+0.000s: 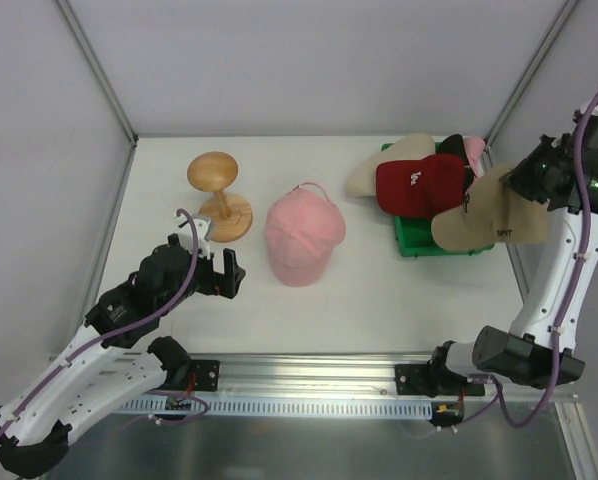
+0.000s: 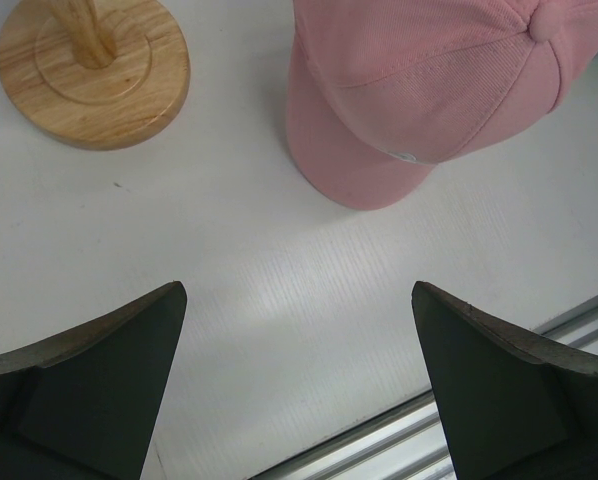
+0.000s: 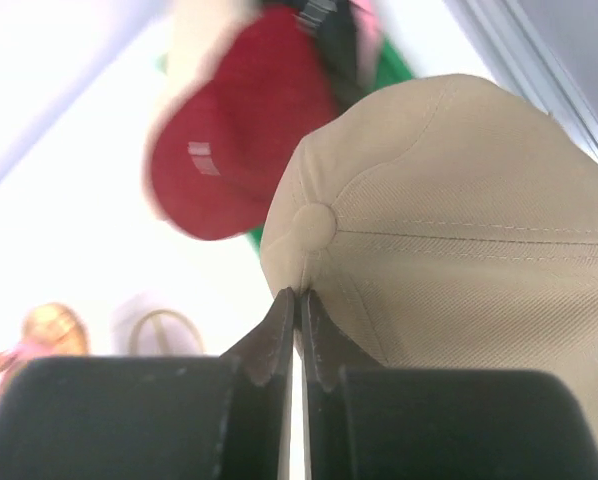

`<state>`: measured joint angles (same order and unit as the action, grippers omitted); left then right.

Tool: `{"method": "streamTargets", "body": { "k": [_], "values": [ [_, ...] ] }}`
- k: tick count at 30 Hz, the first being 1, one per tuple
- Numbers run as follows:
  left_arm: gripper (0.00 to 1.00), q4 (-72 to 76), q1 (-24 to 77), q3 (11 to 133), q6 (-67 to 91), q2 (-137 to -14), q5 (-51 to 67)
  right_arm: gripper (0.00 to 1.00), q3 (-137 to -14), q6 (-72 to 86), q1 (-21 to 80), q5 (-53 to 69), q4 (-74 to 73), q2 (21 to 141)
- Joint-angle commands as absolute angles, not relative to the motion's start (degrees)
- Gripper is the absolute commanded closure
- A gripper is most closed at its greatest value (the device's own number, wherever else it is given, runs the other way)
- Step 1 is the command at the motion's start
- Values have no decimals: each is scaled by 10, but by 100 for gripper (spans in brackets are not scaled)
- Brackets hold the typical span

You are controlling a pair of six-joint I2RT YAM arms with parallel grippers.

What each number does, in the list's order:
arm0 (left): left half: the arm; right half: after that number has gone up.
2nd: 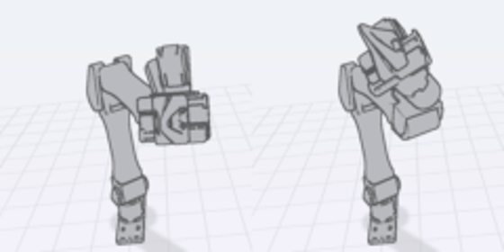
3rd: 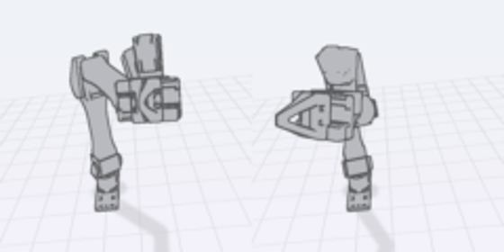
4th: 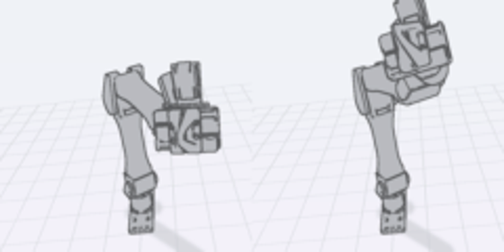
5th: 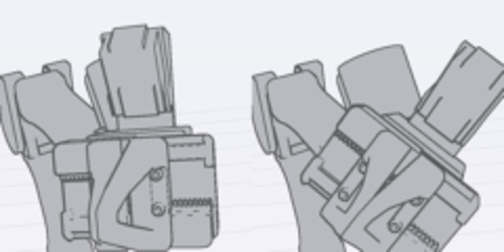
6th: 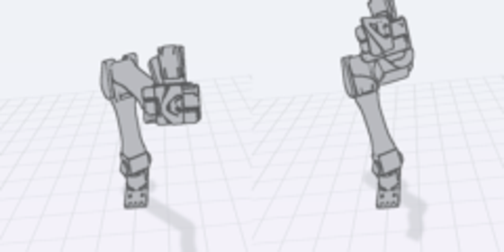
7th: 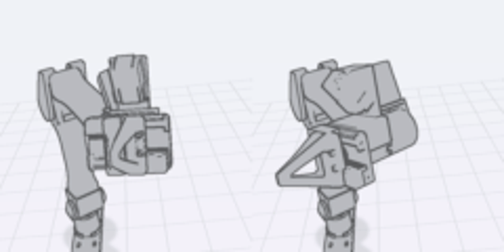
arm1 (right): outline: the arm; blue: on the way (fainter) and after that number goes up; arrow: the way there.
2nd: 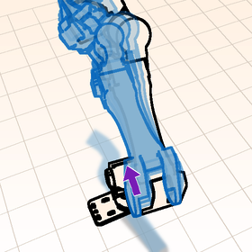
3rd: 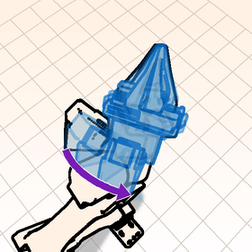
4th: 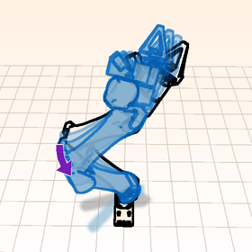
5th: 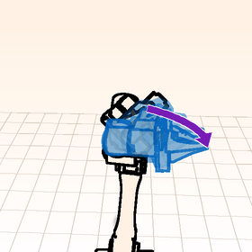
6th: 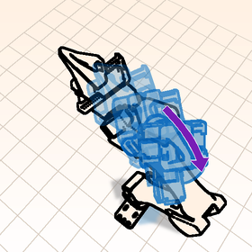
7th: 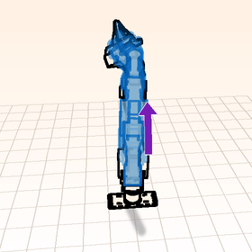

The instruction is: Stack the hats

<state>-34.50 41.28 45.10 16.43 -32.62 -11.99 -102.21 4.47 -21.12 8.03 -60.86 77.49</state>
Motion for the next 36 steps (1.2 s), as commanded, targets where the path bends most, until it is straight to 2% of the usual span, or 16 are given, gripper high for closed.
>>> {"method": "streamTargets", "body": {
  "k": [1, 5, 9, 13, 23, 36],
  "values": [
    [1, -329, 416, 454, 161, -327, -112, 100, -1102, 43, -172, 158, -629, 751],
    [1, -328, 416, 459, 167, -330, -118, 100, -1197, 54, -96, 185, -632, 771],
    [1, -330, 416, 480, 177, -335, -126, 100, -1280, 65, 25, 185, -636, 815],
    [1, -330, 416, 524, 186, -342, -123, 100, -1332, 89, 100, 204, -611, 849],
    [1, -340, 416, 614, 233, -331, -187, 100, -1330, 120, 263, 288, -499, 917],
    [1, -341, 416, 643, 236, -342, -192, 100, -1256, 82, 357, 341, -479, 969]
  ]
}}
